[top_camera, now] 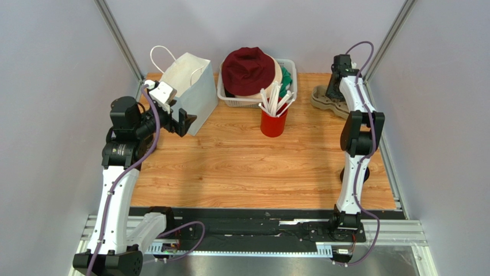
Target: Pack the takeout coffee
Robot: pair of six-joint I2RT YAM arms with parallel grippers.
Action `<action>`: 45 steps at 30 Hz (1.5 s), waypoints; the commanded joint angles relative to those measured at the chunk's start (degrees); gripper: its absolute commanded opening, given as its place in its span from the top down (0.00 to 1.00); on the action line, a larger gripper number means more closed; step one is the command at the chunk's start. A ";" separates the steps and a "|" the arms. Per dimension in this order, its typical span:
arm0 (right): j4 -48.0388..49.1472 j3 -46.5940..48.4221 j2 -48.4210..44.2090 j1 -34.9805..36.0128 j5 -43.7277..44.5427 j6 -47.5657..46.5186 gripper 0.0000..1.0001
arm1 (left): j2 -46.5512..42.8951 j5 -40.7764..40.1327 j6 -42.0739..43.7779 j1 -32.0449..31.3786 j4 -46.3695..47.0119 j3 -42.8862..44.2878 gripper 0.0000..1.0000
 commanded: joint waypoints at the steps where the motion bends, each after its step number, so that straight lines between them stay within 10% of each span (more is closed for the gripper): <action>1: 1.35 -0.48 -1.66 0.32 0.19 0.96 0.56 | -0.50 0.68 -0.37 -0.08 2.42 -0.06 0.02; 15: 1.53 0.40 -2.80 0.23 -0.08 0.35 0.74 | -0.41 0.68 -0.45 -0.08 2.51 -0.06 0.02; 32: 1.53 2.42 -10.88 0.23 -0.78 -1.59 0.73 | -0.68 0.41 -0.19 -0.08 2.59 -0.06 0.02; 45: 0.13 -9.95 -31.42 0.32 -10.17 -5.80 0.74 | 2.39 -8.99 4.37 -0.08 -2.41 9.24 0.01</action>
